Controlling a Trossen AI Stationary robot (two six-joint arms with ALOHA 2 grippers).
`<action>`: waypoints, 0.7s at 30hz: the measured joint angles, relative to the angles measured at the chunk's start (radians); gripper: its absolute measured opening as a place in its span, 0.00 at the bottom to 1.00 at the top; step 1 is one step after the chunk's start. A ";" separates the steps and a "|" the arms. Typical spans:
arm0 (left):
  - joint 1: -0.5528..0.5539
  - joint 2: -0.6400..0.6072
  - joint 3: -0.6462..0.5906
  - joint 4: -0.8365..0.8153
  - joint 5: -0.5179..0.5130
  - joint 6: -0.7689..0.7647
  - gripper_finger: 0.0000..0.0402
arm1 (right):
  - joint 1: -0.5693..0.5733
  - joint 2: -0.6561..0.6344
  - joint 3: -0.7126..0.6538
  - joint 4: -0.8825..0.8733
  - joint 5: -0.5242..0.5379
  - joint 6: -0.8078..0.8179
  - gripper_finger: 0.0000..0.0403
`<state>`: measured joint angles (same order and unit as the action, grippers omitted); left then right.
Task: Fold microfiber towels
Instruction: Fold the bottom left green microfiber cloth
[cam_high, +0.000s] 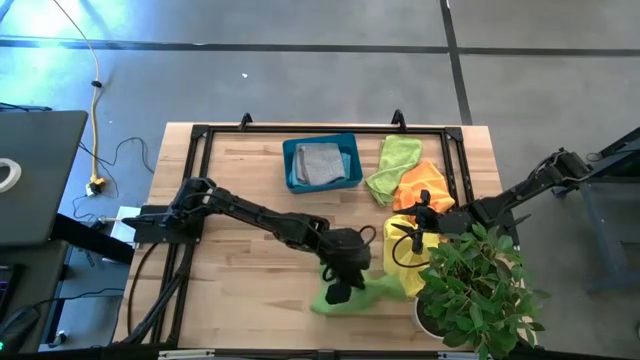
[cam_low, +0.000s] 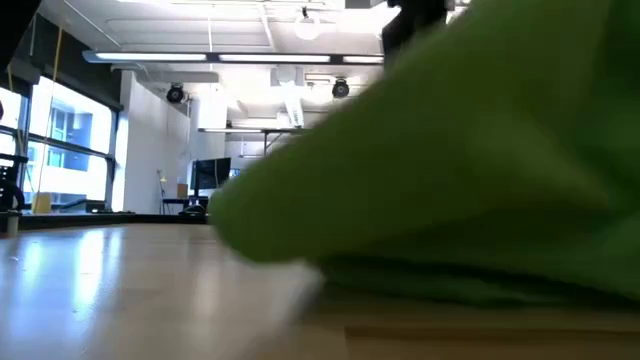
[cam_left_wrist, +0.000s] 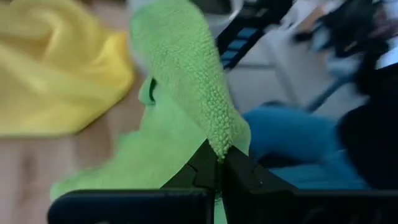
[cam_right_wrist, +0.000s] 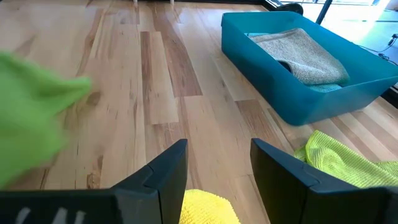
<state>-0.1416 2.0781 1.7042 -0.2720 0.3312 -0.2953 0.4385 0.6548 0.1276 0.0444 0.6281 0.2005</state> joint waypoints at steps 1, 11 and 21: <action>0.000 0.000 0.000 0.031 0.018 -0.022 0.00 | 0.000 0.000 0.000 0.000 0.000 0.000 0.41; 0.010 0.000 0.000 -0.096 -0.144 -0.071 0.00 | 0.000 0.000 0.000 0.000 0.000 0.000 0.41; 0.057 0.001 -0.001 -0.419 -0.523 -0.087 0.00 | 0.000 0.000 0.000 0.000 0.000 0.008 0.41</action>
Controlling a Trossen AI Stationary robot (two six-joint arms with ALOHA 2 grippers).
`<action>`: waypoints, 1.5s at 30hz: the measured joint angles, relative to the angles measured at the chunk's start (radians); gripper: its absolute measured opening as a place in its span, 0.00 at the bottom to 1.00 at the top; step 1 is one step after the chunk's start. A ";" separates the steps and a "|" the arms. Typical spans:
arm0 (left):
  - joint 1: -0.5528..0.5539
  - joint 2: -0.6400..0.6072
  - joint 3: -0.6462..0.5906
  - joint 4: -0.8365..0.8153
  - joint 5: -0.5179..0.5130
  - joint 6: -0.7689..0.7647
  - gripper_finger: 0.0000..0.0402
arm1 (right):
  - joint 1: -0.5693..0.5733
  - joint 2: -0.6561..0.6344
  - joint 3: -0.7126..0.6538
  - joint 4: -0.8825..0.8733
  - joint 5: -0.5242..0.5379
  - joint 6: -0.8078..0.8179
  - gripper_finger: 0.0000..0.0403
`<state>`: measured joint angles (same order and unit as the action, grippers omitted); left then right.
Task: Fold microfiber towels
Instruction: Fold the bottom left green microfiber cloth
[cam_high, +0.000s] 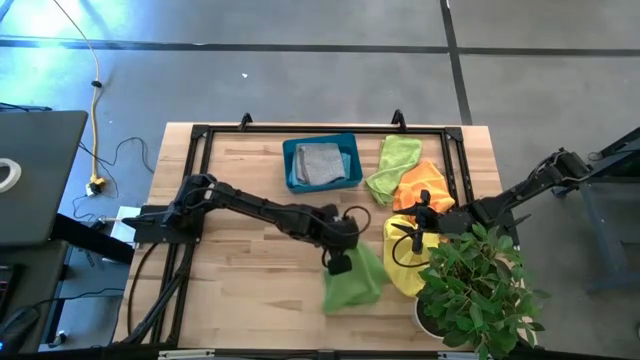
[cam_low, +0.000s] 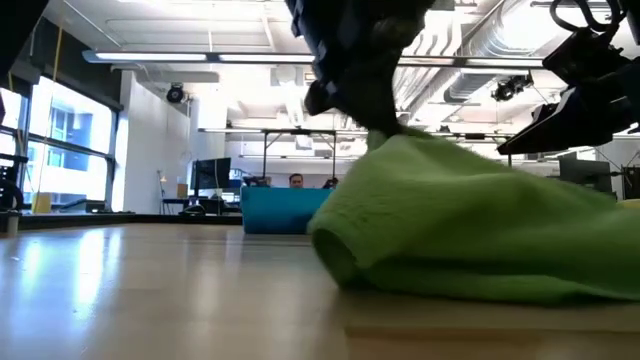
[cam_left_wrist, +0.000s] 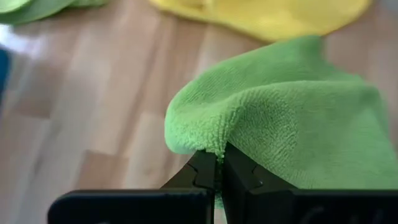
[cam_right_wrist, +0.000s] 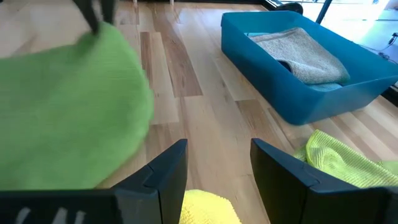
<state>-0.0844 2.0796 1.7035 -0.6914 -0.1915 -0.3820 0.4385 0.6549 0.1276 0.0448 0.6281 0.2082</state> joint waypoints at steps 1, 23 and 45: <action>0.004 0.002 0.000 -0.010 -0.004 0.011 0.00 | 0.000 0.000 0.000 0.001 0.000 0.013 0.41; -0.056 0.004 -0.001 0.318 -0.187 0.597 0.00 | 0.000 0.000 0.000 0.233 -0.158 0.143 0.41; -0.068 0.004 0.000 0.633 -0.171 1.279 0.00 | 0.000 0.000 0.000 0.385 -0.302 -0.202 0.41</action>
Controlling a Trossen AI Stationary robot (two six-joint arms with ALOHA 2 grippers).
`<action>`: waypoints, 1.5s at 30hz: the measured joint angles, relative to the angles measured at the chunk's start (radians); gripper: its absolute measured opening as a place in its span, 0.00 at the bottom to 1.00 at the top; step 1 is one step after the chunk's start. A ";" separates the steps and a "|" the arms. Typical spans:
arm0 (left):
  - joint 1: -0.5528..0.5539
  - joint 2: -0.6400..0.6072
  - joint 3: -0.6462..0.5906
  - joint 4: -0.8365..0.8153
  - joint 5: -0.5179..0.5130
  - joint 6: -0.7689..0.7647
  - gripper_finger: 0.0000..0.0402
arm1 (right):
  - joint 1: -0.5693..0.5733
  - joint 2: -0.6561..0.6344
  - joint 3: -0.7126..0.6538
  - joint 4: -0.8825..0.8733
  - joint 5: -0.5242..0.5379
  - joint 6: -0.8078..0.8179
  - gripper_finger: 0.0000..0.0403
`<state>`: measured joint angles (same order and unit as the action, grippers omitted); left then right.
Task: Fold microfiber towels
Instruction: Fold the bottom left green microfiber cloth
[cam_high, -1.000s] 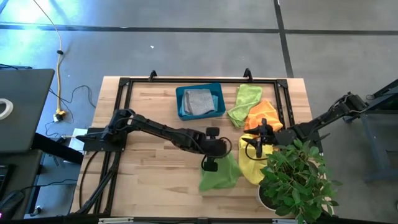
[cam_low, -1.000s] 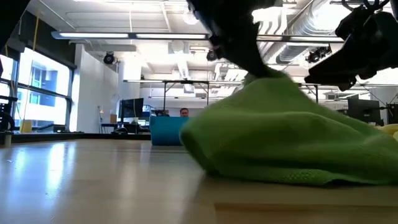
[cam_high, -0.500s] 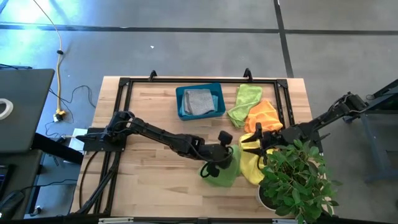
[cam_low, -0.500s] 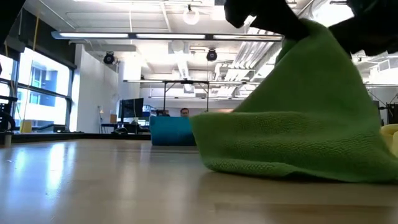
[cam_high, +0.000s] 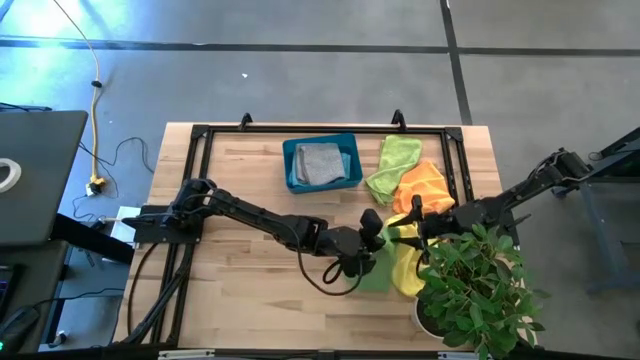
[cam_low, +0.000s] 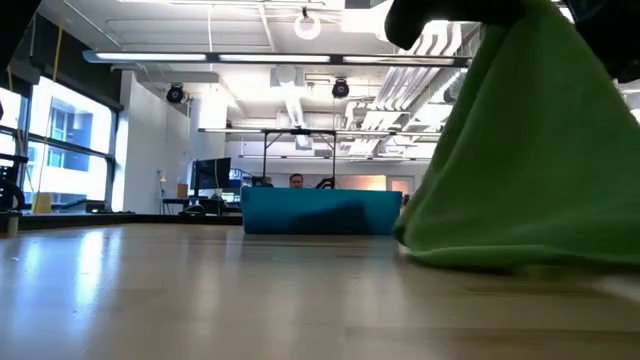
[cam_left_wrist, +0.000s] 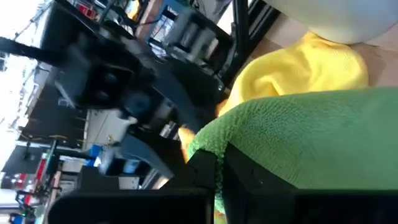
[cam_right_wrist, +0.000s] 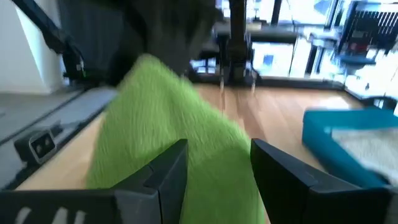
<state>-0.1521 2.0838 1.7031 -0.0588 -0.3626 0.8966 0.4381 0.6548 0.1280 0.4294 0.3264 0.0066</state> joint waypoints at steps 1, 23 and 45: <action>-0.001 0.000 0.000 0.001 0.000 0.005 0.00 | 0.000 0.000 0.000 -0.026 0.000 0.021 0.41; 0.002 0.000 0.000 -0.174 -0.304 -0.187 0.00 | 0.001 0.000 0.000 -0.164 -0.284 0.517 0.41; -0.052 0.000 0.000 -0.252 -0.300 -0.187 0.00 | 0.001 -0.001 0.000 -0.171 -0.091 0.265 0.41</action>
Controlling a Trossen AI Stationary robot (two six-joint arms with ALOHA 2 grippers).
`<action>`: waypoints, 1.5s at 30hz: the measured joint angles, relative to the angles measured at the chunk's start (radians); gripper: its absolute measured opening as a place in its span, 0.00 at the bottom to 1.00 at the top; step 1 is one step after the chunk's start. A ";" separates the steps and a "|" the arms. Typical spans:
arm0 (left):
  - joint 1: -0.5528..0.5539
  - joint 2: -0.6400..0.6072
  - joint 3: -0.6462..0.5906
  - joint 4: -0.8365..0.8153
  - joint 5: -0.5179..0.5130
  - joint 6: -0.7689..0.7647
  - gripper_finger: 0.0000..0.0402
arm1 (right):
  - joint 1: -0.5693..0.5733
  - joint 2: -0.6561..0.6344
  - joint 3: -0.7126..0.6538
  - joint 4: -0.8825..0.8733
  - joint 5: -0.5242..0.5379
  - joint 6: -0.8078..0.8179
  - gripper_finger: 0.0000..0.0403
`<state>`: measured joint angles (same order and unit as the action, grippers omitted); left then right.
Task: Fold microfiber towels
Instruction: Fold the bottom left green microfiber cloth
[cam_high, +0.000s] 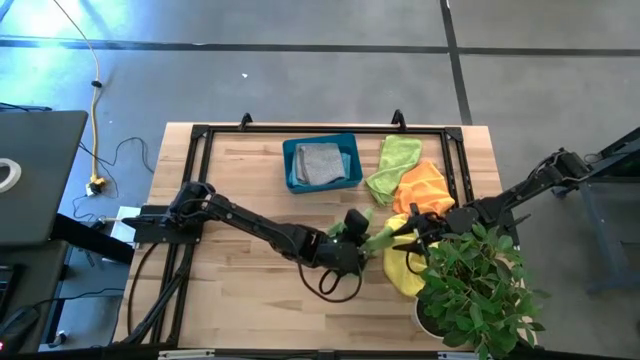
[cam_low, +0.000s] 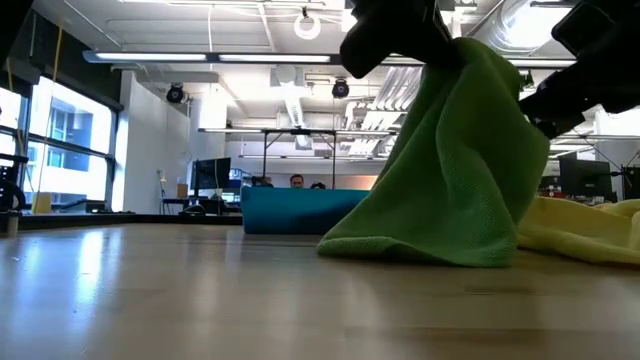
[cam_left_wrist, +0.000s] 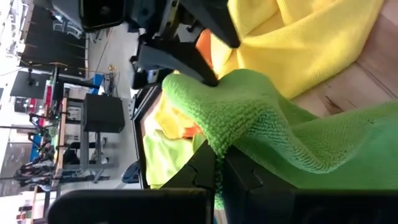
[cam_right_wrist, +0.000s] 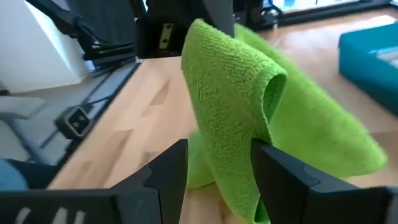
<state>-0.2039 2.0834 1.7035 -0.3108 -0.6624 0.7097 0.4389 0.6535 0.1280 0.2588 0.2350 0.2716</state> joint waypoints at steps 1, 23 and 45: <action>0.000 0.000 0.000 -0.006 0.000 -0.001 0.00 | 0.000 -0.001 0.001 0.000 0.007 -0.017 0.41; 0.002 0.000 0.000 -0.025 -0.007 -0.044 0.00 | -0.001 0.000 0.040 0.006 0.189 -0.032 0.41; 0.024 0.000 0.000 0.211 -0.325 0.018 0.00 | 0.000 0.002 0.040 -0.125 0.023 0.121 0.41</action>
<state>-0.1799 2.0830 1.7035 -0.0998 -0.9873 0.7277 0.4389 0.6553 0.1680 0.1342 0.2579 0.3929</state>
